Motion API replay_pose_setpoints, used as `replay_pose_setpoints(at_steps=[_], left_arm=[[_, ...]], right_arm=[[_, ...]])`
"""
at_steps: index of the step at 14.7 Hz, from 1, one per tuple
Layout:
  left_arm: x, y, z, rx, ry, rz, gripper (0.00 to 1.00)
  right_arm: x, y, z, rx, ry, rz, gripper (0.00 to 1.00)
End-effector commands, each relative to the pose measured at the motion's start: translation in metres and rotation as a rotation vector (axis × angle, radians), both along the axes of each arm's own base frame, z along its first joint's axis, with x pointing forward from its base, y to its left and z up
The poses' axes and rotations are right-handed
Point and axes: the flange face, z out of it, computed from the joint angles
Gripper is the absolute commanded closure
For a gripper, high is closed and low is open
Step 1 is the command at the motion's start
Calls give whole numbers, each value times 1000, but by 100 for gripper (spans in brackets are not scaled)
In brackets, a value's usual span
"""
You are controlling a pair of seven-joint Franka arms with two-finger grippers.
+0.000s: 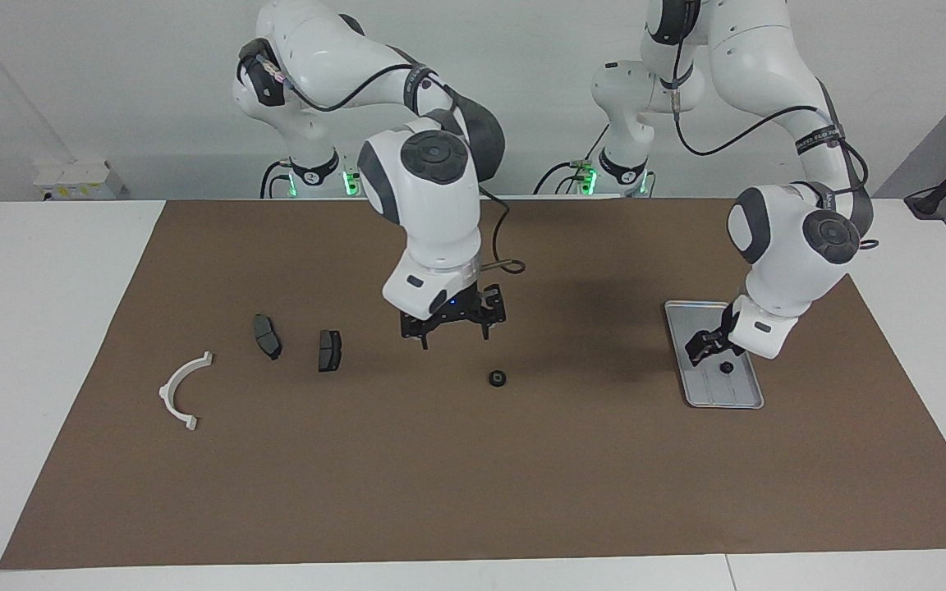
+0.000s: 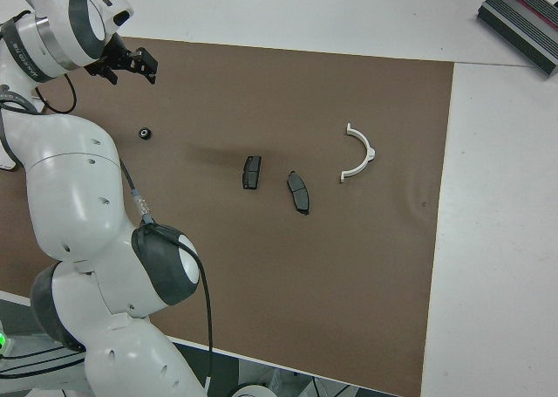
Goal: Place bearing gear from tray to pile
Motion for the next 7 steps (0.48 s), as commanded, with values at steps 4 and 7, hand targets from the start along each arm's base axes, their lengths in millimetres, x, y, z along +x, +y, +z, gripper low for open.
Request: replay_pose_setpoints(at_steps=[4, 7], left_arm=[[-15, 44, -11, -12, -30, -60, 21], [-21, 46, -33, -7, -62, -56, 29]], right_arm=[[-10, 51, -49, -37, 4, -31, 0], [-8, 58, -68, -33, 4, -50, 0]])
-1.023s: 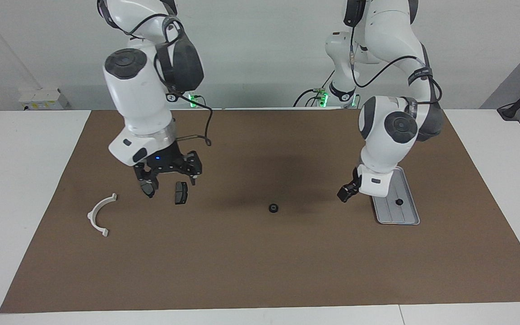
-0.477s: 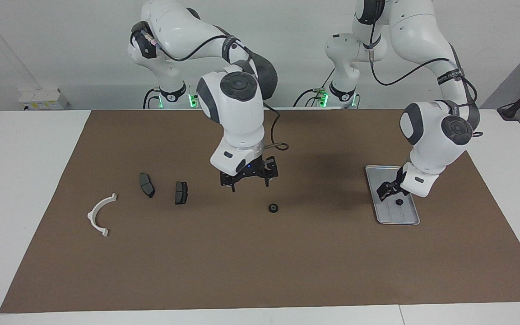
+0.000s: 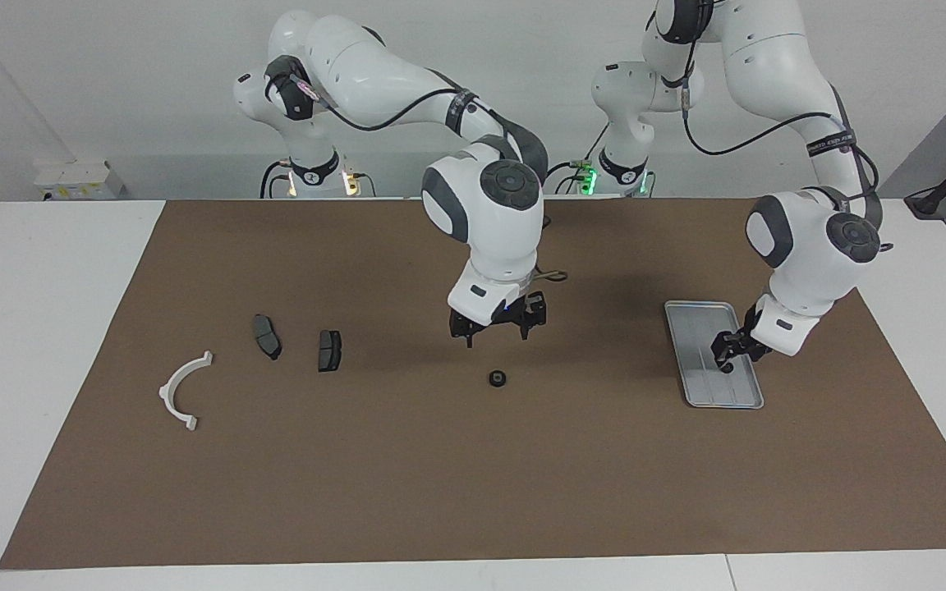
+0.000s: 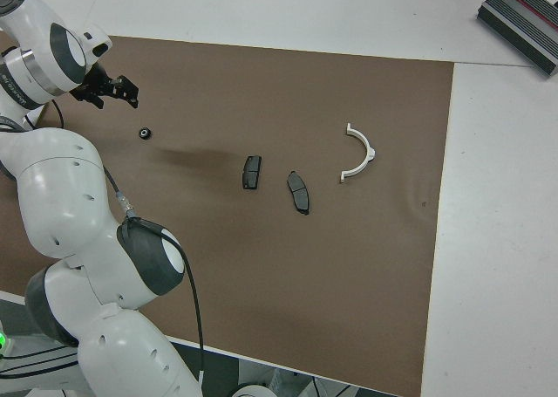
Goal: Place bearing gear from tray to pile
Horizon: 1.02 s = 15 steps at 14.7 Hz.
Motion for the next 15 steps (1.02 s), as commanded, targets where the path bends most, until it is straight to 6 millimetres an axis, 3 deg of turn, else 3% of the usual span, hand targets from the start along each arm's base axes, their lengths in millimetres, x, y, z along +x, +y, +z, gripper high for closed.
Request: replay_pose_setpoints(at_steps=[1, 6, 8, 13, 15], left_arm=[[-13, 7, -8, -8, -25, -4, 31], [-18, 16, -33, -2, -44, -14, 31], [-19, 17, -34, -2, -42, -15, 31], [-21, 16, -41, -1, -44, -14, 45], [-20, 16, -42, -1, -45, -14, 45]], right_arm=[[8, 4, -12, 4, -25, -24, 0], [10, 10, -47, 3, -25, -49, 0], [10, 11, -60, 7, -25, -49, 0], [4, 18, -78, 37, -39, -52, 0], [3, 15, -88, 36, -32, -54, 0]])
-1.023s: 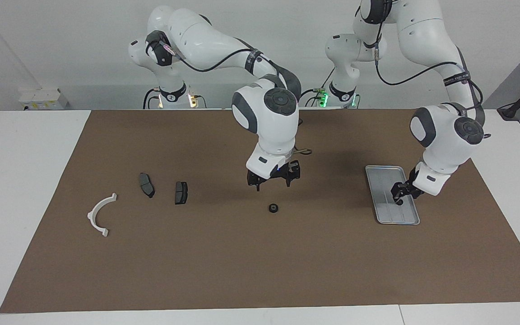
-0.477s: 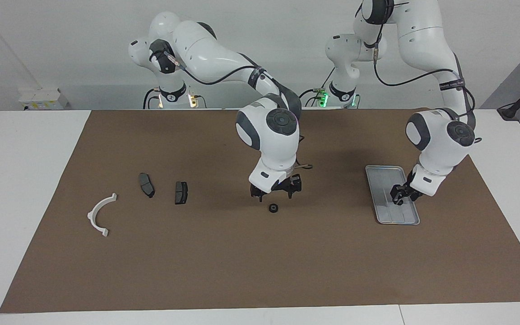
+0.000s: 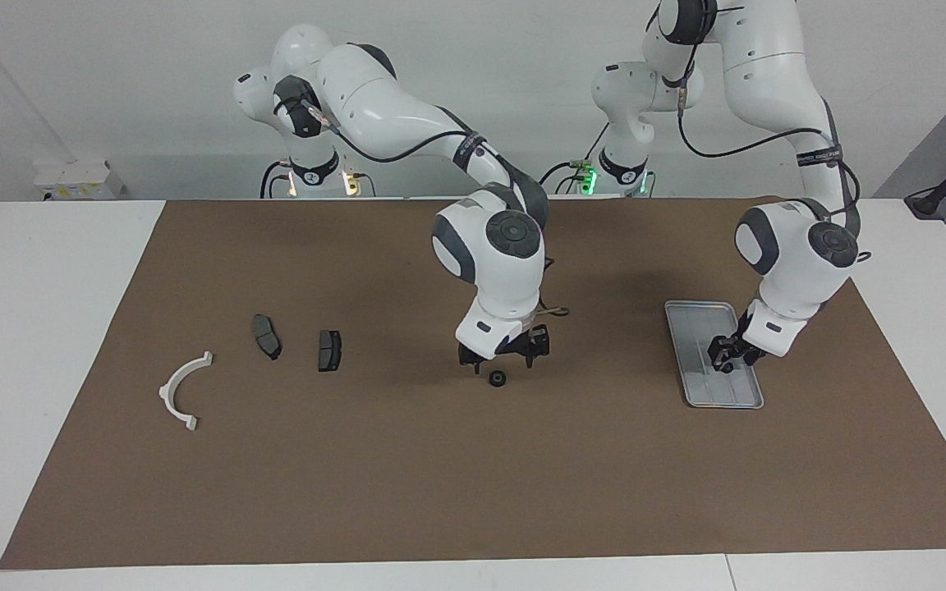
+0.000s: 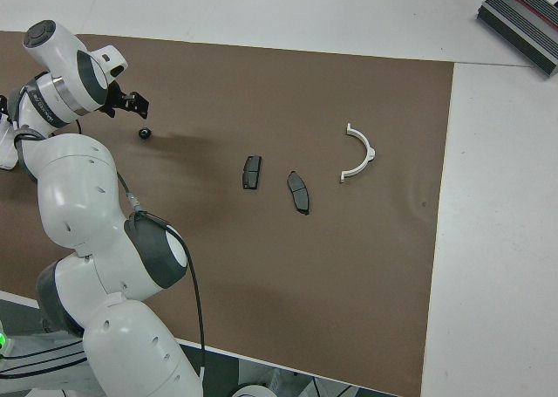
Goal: Place bearing gear from tray to pile
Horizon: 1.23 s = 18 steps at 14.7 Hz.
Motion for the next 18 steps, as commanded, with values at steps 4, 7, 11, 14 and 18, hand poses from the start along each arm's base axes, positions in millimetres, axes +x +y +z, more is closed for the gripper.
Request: replay_pose_setpoints(at_steps=[4, 7, 11, 14, 18], left_arm=[[-3, 3, -9, -4, -28, -8, 45], [-3, 3, -10, -3, -26, -8, 45], [-2, 3, -10, -3, -28, -8, 45], [-2, 3, -16, -2, -26, -8, 45], [-2, 3, -17, -2, -25, -8, 45]], right_arm=[[-10, -12, -31, -14, 12, -24, 0], [-13, -14, -35, -15, 26, -22, 0], [-15, -14, -37, -16, 30, -22, 0], [-17, -14, -39, -12, 24, -19, 0], [-17, -14, -40, -12, 24, -21, 0]])
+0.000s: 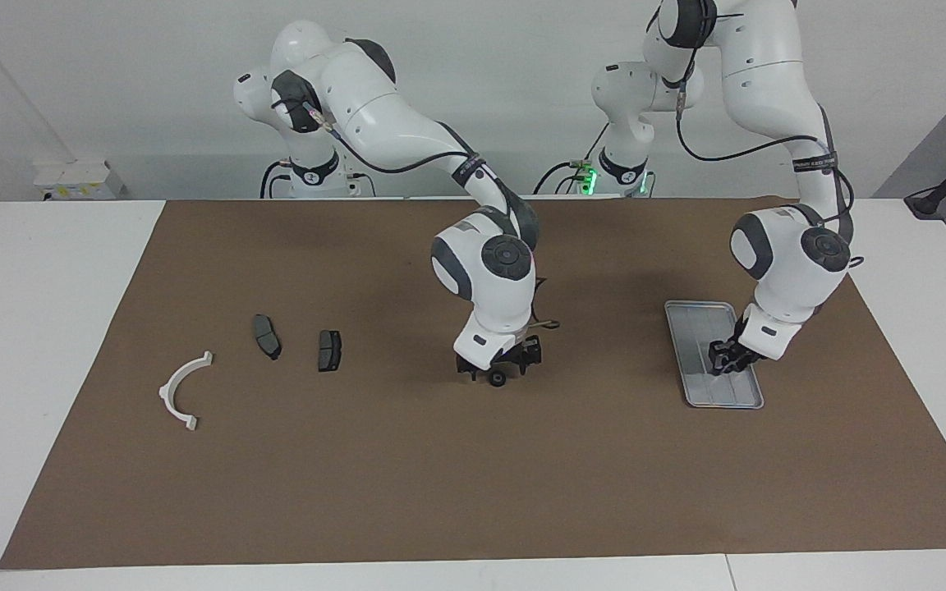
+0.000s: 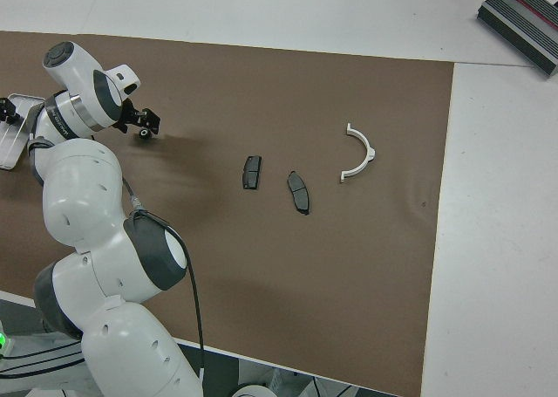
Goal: Place bearing gear from tray to pile
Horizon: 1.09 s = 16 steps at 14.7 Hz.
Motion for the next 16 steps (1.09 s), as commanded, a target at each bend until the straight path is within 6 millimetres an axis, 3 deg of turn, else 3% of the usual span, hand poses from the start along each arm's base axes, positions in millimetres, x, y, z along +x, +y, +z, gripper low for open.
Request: replay_pose_setpoints(at_steps=[1, 5, 9, 11, 12, 13, 16], left_arm=[[-3, 2, -5, -5, -14, -8, 46], [-4, 1, -6, -6, -10, -9, 49], [-5, 1, -6, -6, -8, -9, 70], [-5, 0, -6, -6, -8, -10, 89], [-5, 0, -6, -6, -7, -12, 97], [-5, -1, -6, -7, 1, -12, 100], [-2, -1, 0, -8, 9, -7, 100]], right_arm=[[-6, -4, 4, 6, -1, -22, 0], [-9, -4, -6, 16, -13, -18, 0], [-9, -5, -9, 15, -11, -20, 0], [-8, -6, -11, 22, -18, -21, 1], [-9, -6, -12, 23, -19, -21, 5], [-9, -6, -12, 24, -18, -22, 16], [-9, -6, -12, 25, -18, -22, 45]])
